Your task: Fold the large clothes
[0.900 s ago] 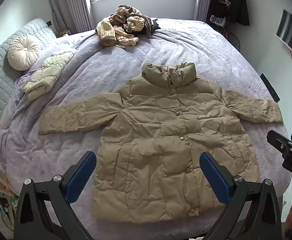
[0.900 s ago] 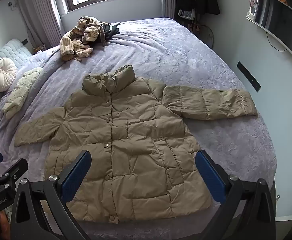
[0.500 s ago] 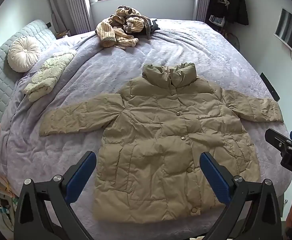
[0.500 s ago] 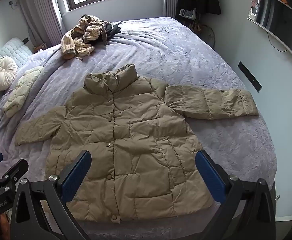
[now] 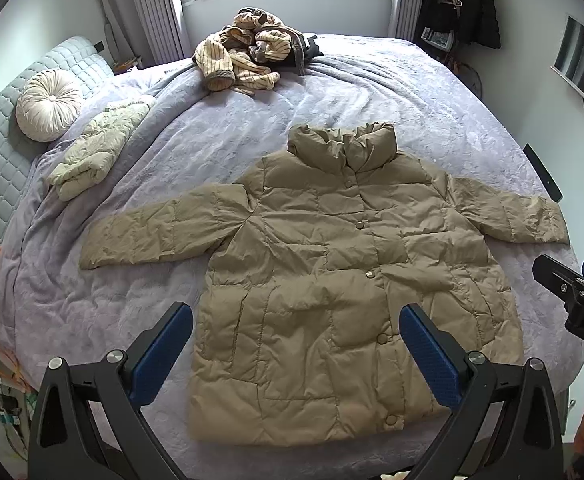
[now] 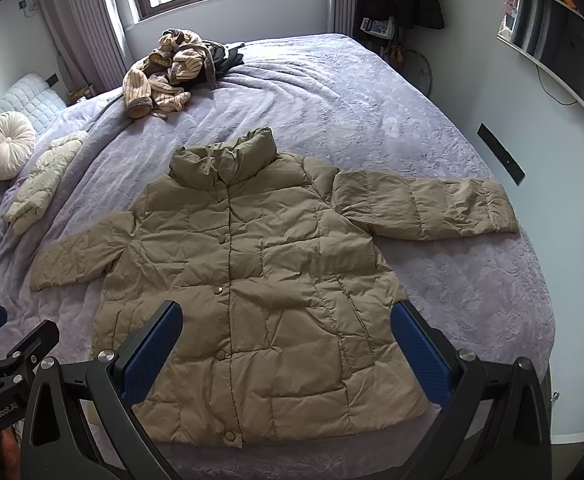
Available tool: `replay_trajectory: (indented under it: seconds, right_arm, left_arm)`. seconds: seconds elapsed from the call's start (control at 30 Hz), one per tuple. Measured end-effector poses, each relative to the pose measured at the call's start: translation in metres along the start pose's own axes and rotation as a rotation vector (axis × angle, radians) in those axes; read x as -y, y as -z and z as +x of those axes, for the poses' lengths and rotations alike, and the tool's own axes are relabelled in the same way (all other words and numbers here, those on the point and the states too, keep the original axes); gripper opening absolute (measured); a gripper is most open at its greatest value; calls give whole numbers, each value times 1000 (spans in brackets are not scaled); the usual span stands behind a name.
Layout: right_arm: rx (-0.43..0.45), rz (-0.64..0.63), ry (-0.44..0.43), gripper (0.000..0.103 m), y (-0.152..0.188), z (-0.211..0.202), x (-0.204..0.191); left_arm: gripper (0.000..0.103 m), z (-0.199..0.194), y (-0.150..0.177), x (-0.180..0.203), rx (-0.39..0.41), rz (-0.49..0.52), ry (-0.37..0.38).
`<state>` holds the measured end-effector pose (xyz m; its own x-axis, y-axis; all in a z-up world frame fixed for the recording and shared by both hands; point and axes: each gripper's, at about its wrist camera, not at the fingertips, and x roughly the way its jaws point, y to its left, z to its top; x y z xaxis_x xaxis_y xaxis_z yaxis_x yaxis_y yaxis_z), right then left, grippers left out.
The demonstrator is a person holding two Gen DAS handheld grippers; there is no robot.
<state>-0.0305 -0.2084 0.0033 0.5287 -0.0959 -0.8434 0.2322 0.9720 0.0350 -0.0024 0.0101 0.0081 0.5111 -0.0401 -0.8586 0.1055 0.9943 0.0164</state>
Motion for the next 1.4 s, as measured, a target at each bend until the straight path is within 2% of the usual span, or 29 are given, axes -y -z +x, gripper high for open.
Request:
replay_trajectory:
  seconds: [0.17,1.4]
  right_arm:
    - [1,-2,-1,103,0,1,-2]
    - [-9,-3,-10,103,1,-1,-4]
  left_arm:
    - [103,9,9,-6,-1,1,3]
    - [103,11,11,-15,-7,2,-5]
